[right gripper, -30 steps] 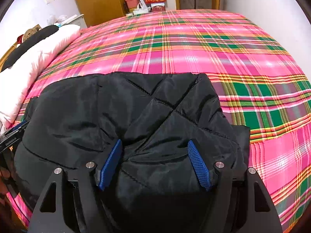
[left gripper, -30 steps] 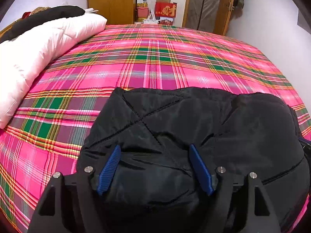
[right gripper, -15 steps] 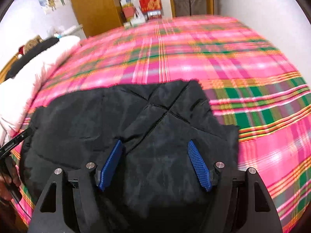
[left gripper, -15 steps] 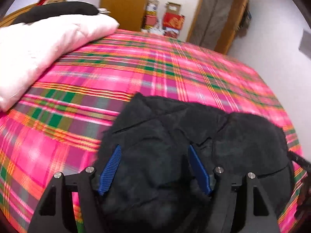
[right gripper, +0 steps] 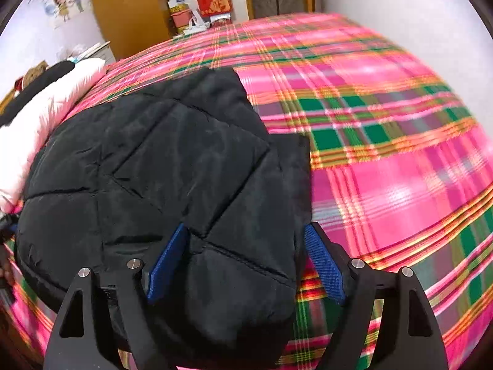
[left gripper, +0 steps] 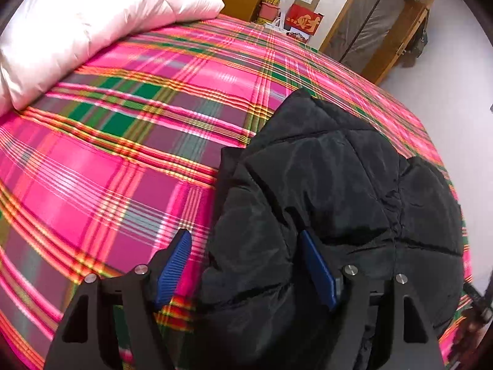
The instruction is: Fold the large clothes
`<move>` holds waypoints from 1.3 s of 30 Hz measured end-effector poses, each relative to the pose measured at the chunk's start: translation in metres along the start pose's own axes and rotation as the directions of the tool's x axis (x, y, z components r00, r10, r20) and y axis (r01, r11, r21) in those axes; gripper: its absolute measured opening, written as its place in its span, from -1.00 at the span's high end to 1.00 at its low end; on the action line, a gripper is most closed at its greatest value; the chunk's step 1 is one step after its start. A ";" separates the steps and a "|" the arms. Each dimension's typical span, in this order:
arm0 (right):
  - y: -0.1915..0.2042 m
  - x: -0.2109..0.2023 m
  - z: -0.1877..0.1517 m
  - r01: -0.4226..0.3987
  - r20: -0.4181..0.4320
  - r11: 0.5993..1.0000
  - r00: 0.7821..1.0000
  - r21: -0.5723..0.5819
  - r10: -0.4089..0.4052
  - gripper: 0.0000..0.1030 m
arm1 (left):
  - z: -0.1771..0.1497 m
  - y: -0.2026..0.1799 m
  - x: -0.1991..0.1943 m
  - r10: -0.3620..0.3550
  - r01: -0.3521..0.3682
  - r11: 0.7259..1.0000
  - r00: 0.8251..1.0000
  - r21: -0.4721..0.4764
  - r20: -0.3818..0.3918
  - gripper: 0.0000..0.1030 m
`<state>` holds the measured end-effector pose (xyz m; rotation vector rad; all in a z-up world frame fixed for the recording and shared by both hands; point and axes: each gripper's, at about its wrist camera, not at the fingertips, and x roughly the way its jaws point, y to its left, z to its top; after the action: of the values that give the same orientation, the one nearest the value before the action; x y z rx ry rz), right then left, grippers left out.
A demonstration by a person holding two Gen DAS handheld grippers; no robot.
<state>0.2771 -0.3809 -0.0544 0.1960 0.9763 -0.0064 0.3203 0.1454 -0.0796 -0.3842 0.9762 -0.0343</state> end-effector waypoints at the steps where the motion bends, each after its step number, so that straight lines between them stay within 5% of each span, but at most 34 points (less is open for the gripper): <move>1: -0.001 0.002 -0.001 -0.004 -0.003 1.000 1.000 0.001 0.004 -0.54 | 0.000 0.003 0.002 -0.019 0.019 1.000 1.000 -0.012 -0.005 -0.50; 14: -0.026 0.029 -0.005 -0.094 -0.057 0.993 0.993 0.069 0.099 -0.71 | -0.005 0.002 0.043 -0.142 0.135 0.985 0.988 -0.110 -0.058 -0.62; 23: -0.036 0.052 0.000 -0.227 -0.079 0.961 0.967 0.158 0.242 -0.71 | -0.002 0.009 0.051 -0.207 0.199 0.972 0.977 -0.121 -0.056 -0.65; 27: -0.040 0.045 -0.007 -0.291 -0.093 0.941 0.946 0.174 0.309 -0.42 | -0.002 0.008 0.051 -0.216 0.207 0.971 0.974 -0.121 -0.073 -0.62; 39: -0.035 0.056 -0.005 -0.344 -0.093 0.924 0.928 0.168 0.362 -0.28 | 0.010 -0.001 0.067 -0.241 0.234 0.968 0.967 -0.088 -0.086 -0.74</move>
<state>0.3009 -0.4103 -0.1086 0.5143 1.0520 0.2682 0.3668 0.1343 -0.1282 -0.5745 1.0241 -0.2353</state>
